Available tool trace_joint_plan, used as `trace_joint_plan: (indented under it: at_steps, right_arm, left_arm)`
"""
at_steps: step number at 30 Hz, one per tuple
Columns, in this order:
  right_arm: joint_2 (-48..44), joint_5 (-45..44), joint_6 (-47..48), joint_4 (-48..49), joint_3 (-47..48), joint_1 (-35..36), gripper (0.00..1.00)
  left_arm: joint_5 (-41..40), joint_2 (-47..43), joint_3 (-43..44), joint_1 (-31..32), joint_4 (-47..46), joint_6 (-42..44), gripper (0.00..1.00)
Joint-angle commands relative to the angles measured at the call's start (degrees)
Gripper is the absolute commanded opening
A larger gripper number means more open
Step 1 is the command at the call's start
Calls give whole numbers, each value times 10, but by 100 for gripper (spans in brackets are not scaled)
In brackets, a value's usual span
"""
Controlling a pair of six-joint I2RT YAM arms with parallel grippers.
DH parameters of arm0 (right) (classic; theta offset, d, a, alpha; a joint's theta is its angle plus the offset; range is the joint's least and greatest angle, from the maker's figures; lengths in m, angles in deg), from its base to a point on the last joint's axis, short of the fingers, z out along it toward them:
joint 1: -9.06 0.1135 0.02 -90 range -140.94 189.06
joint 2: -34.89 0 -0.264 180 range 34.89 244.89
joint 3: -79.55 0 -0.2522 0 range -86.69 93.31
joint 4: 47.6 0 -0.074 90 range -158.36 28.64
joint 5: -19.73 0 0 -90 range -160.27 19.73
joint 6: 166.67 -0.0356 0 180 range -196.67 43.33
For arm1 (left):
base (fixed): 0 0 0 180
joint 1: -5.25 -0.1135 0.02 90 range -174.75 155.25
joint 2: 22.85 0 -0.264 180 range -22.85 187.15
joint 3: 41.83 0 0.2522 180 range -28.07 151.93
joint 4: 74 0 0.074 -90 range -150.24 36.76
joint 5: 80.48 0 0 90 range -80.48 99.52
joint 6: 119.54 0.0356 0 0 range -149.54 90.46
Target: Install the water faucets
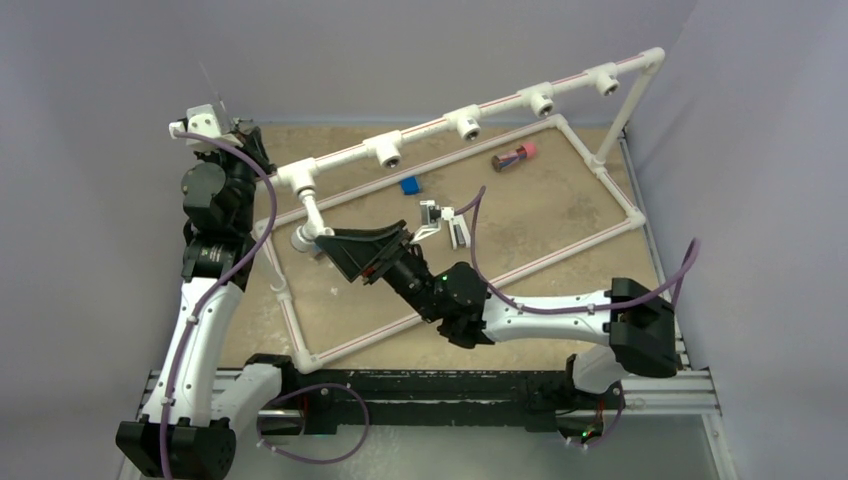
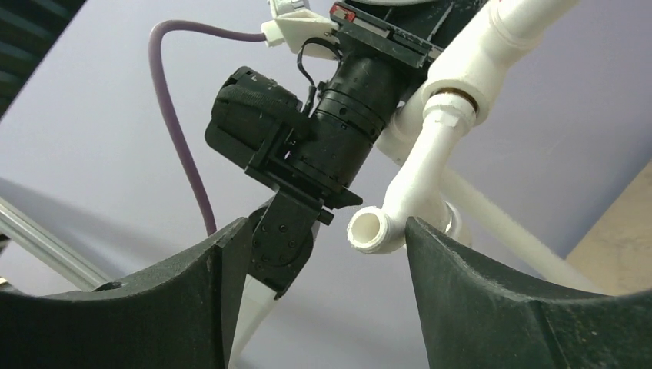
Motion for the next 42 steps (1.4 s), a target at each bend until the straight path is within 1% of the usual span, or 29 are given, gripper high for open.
trace_joint_plan:
  at_steps: [1, 4, 6, 10, 12, 15, 18, 21, 22, 24, 29, 32, 36, 40, 42]
  right_arm:
    - [-58, 10, 128, -29, 2, -3, 75]
    - [-82, 21, 237, -82, 27, -3, 75]
    - [-96, 36, 327, -121, 49, -3, 75]
    - [-111, 47, 477, -202, 108, -3, 75]
    - [-112, 68, 559, -262, 140, -3, 75]
    - [-114, 101, 675, -326, 179, -2, 75]
    - [-110, 116, 766, -389, 216, 2, 75]
    - [-93, 122, 853, -474, 267, 13, 75]
    - [-89, 116, 899, -493, 279, 21, 75]
    - [-87, 109, 977, -516, 286, 36, 75]
    - [-94, 132, 1156, -580, 277, 52, 77]
    - [-82, 103, 1239, -625, 283, 66, 76]
    - [-54, 21, 1342, -672, 291, 92, 76]
    - [-35, -37, 1402, -655, 271, 105, 77]
    - [-12, -82, 1432, -651, 268, 107, 76]
  left_arm:
    - [53, 24, -45, 13, 156, -8, 0]
    - [54, 24, -44, 13, 156, -9, 0]
    - [54, 24, -44, 13, 156, -8, 0]
    - [55, 24, -44, 14, 156, -9, 0]
    - [55, 25, -44, 14, 156, -9, 0]
    - [55, 23, -44, 13, 156, -8, 0]
    - [54, 24, -43, 13, 156, -8, 0]
    - [54, 24, -44, 13, 156, -8, 0]
    - [53, 24, -43, 13, 156, -8, 0]
    - [54, 24, -44, 13, 156, -8, 0]
    - [54, 24, -44, 13, 156, -7, 0]
    - [55, 24, -43, 13, 156, -7, 0]
    - [55, 24, -43, 13, 156, -7, 0]
    - [57, 24, -42, 12, 157, -8, 0]
    - [58, 24, -42, 12, 156, -8, 0]
